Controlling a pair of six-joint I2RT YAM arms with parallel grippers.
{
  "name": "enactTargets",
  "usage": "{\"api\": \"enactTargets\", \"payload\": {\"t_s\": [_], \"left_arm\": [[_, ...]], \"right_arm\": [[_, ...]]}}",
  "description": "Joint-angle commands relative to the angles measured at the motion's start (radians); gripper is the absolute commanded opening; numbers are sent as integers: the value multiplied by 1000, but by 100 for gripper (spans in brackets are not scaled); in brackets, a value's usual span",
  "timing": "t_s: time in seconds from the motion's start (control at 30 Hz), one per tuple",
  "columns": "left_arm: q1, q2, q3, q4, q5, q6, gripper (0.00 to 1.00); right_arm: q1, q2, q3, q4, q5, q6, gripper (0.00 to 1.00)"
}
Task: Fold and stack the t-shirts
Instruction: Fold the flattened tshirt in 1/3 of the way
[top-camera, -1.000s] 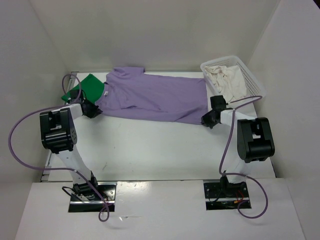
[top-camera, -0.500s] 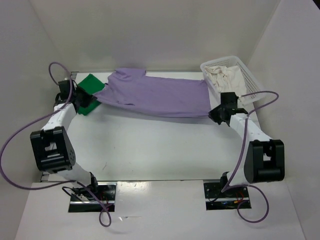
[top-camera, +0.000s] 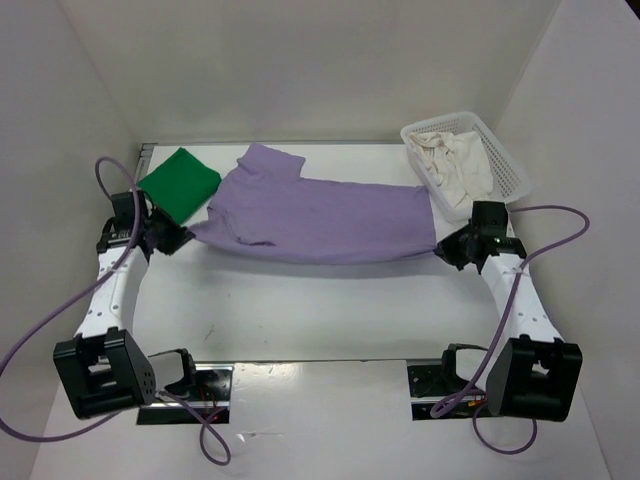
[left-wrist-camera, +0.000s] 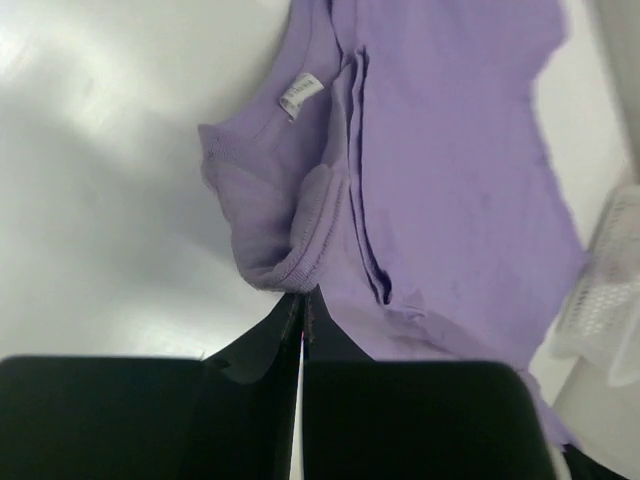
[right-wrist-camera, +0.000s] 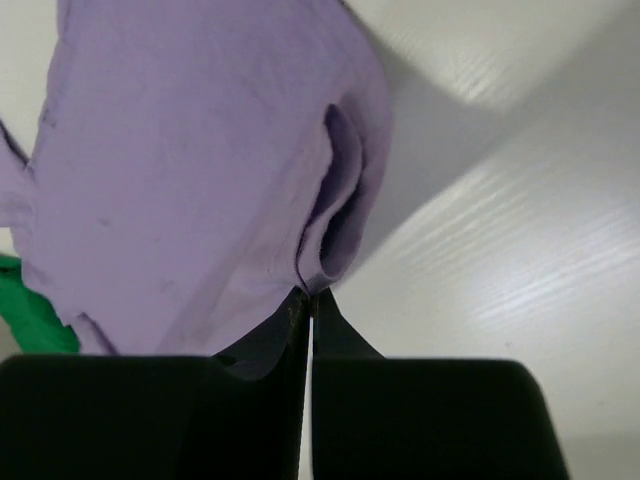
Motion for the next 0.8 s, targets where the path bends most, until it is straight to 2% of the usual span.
{"api": "enactTargets", "payload": {"t_s": [0.0,0.13,0.2,0.27,0.3,0.33,0.37,0.43,0.47,0.57,0.63,0.67,0.7,0.73,0.77], "left_arm": [[10,-89,-64,-173,-66,38,0],[10,-129,-75,-279,-155,58,0],[10,-138,-38,-330,-216,58,6],[10,-138,-16,-353,-246,58,36],[10,-138,-16,-353,-246,49,51],[10,-138,-25,-353,-234,49,65],[10,-147,-25,-344,-233,49,84],[10,-147,-3,-344,-242,49,91],[10,-147,19,-344,-252,49,92],[-3,-126,77,-321,-198,87,89],[-20,-126,68,-238,-105,101,76],[-34,-126,21,-203,2,101,54],[-48,-126,-11,-142,36,81,41],[-63,-126,-47,-111,55,64,27],[-80,-126,-80,-65,55,51,16]], "right_arm": [[-11,-67,1,-104,-39,-31,0],[-20,-90,18,-180,-39,-58,0],[-20,-99,38,-225,-27,-77,8],[-20,-99,49,-246,-11,-91,19],[-20,-108,49,-256,-11,-103,33],[-20,-108,58,-256,-11,-103,40],[-20,-108,58,-256,-11,-115,45],[-10,-118,84,-267,-20,-126,56],[-10,-118,94,-276,-21,-126,57],[3,-118,142,-286,-21,-147,57],[15,-118,142,-264,-53,-157,57],[24,-118,142,-222,-83,-166,45],[33,-105,130,-194,-144,-166,37],[47,-105,104,-166,-158,-143,24],[74,-105,86,-105,-169,-128,1]]}}
